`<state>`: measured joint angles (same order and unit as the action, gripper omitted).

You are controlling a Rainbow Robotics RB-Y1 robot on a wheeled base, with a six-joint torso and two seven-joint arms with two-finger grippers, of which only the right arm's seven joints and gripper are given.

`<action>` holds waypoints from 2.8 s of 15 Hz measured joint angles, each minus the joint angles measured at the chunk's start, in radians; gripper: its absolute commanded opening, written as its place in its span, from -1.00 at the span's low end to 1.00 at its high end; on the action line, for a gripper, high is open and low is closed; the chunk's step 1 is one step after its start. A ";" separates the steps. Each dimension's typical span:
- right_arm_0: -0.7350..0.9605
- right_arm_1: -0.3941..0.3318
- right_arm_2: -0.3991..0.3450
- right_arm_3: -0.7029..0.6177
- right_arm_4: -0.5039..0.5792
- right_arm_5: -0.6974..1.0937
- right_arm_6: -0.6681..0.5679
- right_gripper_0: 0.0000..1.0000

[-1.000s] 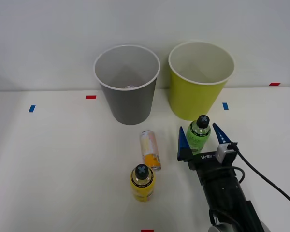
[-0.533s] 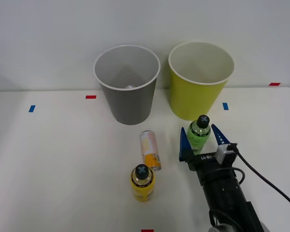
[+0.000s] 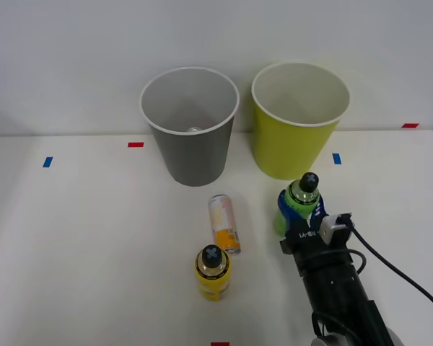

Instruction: Put cans in the gray bin, plastic bottles in the light green bin

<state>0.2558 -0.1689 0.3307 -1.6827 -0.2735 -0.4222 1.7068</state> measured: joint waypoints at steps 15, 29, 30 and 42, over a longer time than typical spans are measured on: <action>0.195 -0.114 0.050 -0.239 -0.084 -0.037 -0.024 -1.00; 0.081 -0.093 0.008 -0.648 -0.400 0.198 -0.062 -1.00; 0.039 -0.071 -0.027 -0.651 -0.403 0.250 -0.063 -1.00; -0.344 0.104 -0.281 -0.433 -0.428 0.566 -0.083 -1.00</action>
<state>-0.0885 -0.0646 0.0501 -2.1156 -0.7016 0.1434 1.6241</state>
